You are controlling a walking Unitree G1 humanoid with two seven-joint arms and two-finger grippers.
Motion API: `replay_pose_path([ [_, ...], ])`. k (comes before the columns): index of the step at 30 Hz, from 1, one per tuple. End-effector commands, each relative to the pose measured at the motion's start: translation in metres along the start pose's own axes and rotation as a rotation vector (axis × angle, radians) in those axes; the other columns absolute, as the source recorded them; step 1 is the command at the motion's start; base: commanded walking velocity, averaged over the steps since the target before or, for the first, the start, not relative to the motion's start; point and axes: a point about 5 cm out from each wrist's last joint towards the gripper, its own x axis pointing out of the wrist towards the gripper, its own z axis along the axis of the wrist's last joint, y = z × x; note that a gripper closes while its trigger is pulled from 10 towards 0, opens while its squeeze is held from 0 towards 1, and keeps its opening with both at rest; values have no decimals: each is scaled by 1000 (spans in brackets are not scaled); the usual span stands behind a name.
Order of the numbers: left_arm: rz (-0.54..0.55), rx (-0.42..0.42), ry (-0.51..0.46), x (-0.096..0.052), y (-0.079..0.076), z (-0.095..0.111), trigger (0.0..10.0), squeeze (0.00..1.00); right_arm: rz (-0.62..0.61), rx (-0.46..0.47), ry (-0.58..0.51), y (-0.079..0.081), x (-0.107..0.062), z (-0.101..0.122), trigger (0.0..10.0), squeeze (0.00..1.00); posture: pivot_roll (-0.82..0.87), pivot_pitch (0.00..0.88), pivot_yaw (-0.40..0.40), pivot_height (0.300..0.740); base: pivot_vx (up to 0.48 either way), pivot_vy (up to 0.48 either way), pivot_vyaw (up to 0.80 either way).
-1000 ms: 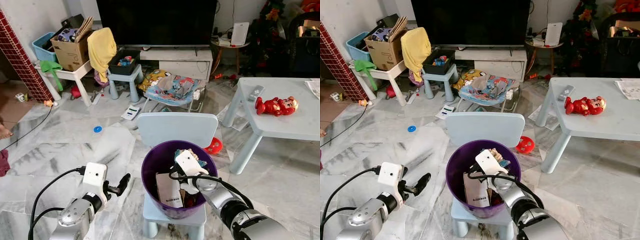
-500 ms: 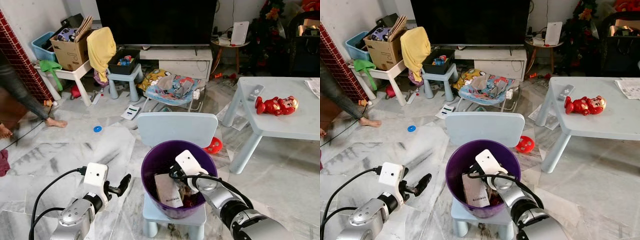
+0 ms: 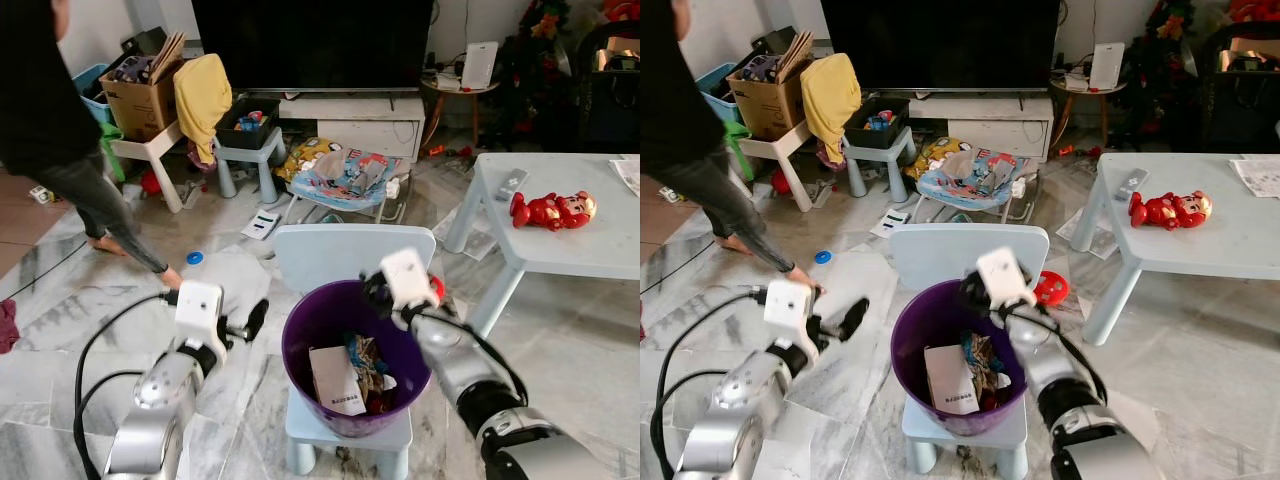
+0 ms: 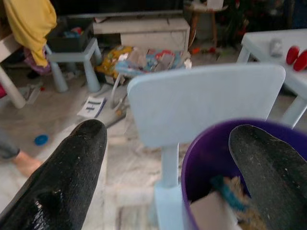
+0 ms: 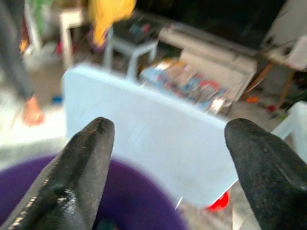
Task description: Picking trash to rubbish bin
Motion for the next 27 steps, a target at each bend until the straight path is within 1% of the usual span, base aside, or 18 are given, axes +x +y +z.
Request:
replay_pose_path([
  [1, 22, -31, -51, 3, 2, 14, 10000, 1000, -54, 29, -45, -10, 0, 11, 10000, 1000, 1, 0, 42, 740, 0, 0, 0],
  [2, 29, -34, -68, 5, 2, 19, 10000, 1000, -71, 33, -67, -14, -1, 16, 10000, 1000, 1, 0, 42, 740, 0, 0, 0],
  [3, 32, -29, -84, 8, 1, 24, 10000, 773, -88, 41, -93, -18, -2, 21, 10000, 1000, -1, 0, 42, 740, 0, 0, 0],
  [4, 35, -27, -100, 10, 0, 29, 10000, 86, -101, 44, -115, -22, -4, 26, 10000, 1000, -1, 0, 42, 740, 0, 0, 0],
  [5, 47, -28, -115, 14, -1, 35, 10000, 0, -121, 45, -145, -27, -8, 33, 10000, 1000, -9, 0, 43, 740, 0, 0, 0],
  [7, 65, -36, -122, 17, 0, 39, 10000, 0, -140, 53, -176, -32, -14, 40, 10000, 1000, -13, 0, 44, 740, 0, 0, 0],
  [8, 82, -35, -133, 18, 1, 42, 10000, 0, -157, 62, -205, -36, -20, 47, 10000, 1000, -18, 0, 44, 740, 0, 0, 0],
  [9, 82, -35, -133, 18, 1, 42, 10000, 0, -157, 62, -205, -36, -20, 47, 10000, 1000, -18, 0, 44, 740, 0, 0, 0],
  [10, 98, -39, -141, 19, 3, 44, 10000, 0, -170, 76, -226, -39, -25, 52, 10000, 1000, -25, 0, 46, 740, 0, 0, 0],
  [13, 136, -37, -146, 20, 5, 45, 10000, 0, -182, 88, -251, -44, -34, 58, 10000, 1000, -34, 0, 48, 740, 0, 0, 0],
  [15, 149, -31, -146, 21, 6, 45, 10000, 0, -180, 85, -251, -45, -36, 59, 10000, 1000, -38, 0, 49, 740, 0, 0, 0],
  [19, 130, -49, -155, 23, 3, 45, 10000, 0, -187, 91, -238, -46, -38, 60, 10000, 1000, -43, 0, 48, 740, 0, 0, 0],
  [20, 127, -70, -168, 25, -1, 48, 10000, 0, -189, 93, -235, -47, -38, 61, 10000, 1000, -43, 0, 45, 740, 0, 0, 0],
  [22, 123, -81, -175, 26, -3, 51, 10000, 0, -188, 95, -235, -47, -37, 64, 10000, 1000, -41, 0, 43, 740, 0, 0, 0],
  [27, 132, -94, -188, 26, -4, 55, 10000, 0, -196, 93, -246, -50, -38, 73, 10000, 1000, -38, 0, 35, 740, 0, 0, 0],
])
